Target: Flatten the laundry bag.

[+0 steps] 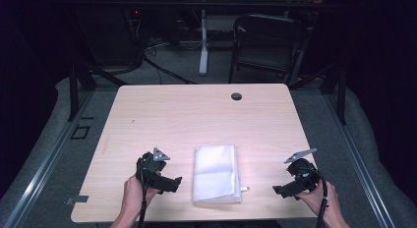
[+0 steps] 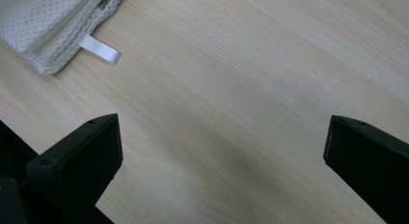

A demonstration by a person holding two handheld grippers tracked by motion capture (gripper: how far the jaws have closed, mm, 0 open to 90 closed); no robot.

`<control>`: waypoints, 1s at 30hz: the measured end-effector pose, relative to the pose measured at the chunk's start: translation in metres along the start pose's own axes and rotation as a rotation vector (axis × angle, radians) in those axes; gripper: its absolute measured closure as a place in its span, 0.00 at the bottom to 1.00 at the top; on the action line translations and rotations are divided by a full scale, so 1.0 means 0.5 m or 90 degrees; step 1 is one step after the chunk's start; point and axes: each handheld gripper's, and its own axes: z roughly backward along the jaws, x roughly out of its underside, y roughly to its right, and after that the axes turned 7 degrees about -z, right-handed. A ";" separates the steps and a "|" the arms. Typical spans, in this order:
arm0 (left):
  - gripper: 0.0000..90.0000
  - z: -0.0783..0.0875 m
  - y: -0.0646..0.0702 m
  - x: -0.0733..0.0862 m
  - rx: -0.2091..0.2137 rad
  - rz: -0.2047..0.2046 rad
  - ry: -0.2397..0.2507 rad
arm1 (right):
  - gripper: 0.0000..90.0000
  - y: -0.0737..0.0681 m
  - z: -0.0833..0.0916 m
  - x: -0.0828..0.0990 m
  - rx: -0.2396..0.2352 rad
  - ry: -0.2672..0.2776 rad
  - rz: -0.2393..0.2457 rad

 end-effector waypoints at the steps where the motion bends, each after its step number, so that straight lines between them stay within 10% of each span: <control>1: 0.00 0.000 0.003 -0.002 0.001 -0.003 0.002 | 0.00 0.001 0.004 -0.002 0.000 -0.016 0.012; 14: 0.00 -0.006 0.028 -0.017 0.023 -0.017 0.011 | 0.00 -0.007 0.005 -0.003 -0.014 -0.024 0.010; 30: 0.05 -0.039 0.108 -0.054 0.082 -0.119 0.013 | 0.00 -0.008 -0.006 -0.006 -0.039 -0.035 -0.003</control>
